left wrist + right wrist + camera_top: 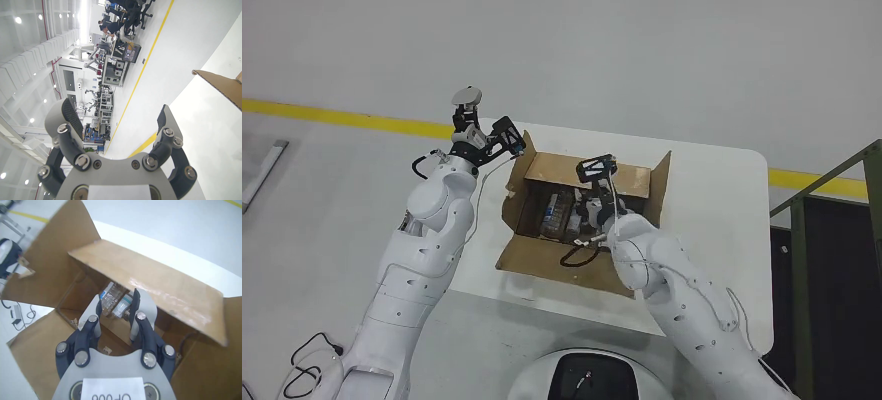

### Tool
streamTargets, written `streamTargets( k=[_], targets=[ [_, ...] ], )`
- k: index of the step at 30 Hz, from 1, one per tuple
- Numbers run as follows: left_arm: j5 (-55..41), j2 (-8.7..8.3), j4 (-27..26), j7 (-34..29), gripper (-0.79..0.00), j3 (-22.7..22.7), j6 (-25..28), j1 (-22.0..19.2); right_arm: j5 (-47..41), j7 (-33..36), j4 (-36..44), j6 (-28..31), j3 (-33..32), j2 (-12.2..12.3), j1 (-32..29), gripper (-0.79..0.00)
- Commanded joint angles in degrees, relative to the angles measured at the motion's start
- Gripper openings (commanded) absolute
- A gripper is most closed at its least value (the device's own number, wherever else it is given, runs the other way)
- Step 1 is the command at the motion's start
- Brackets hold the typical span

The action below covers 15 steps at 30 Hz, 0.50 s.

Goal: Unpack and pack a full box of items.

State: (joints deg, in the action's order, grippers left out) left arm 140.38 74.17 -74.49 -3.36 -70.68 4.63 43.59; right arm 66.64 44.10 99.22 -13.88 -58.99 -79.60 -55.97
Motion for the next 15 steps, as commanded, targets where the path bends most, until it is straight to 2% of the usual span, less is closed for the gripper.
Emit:
streamTargets(
  k=[1,8,9,10,11,12,14,15],
  targets=[
    [0.0,0.0,0.0,0.0,0.0,0.0,0.0,0.0,-1.36,0.99,6.11,2.28,-4.03,0.7,-3.01,-0.785],
    [0.0,0.0,0.0,0.0,0.0,0.0,0.0,0.0,-3.13,2.41,18.48,4.15,-13.66,2.14,-10.88,-0.785],
    [0.0,0.0,0.0,0.0,0.0,0.0,0.0,0.0,-4.59,2.47,19.72,4.05,-15.23,2.26,-11.98,-0.717],
    [0.0,0.0,0.0,0.0,0.0,0.0,0.0,0.0,-6.0,2.84,20.78,4.04,-16.82,2.38,-13.02,-0.548],
    [0.0,0.0,0.0,0.0,0.0,0.0,0.0,0.0,-6.44,3.24,21.71,3.59,-18.51,2.53,-13.98,-0.413],
    [0.0,0.0,0.0,0.0,0.0,0.0,0.0,0.0,-6.91,3.86,22.7,3.09,-19.81,2.65,-14.92,-0.234],
    [0.0,0.0,0.0,0.0,0.0,0.0,0.0,0.0,-6.33,5.27,24.31,2.0,-21.73,2.88,-16.26,-0.006],
    [0.0,0.0,0.0,0.0,0.0,0.0,0.0,0.0,-5.89,5.71,25.15,2.36,-21.88,2.97,-16.6,0.0]
  ],
)
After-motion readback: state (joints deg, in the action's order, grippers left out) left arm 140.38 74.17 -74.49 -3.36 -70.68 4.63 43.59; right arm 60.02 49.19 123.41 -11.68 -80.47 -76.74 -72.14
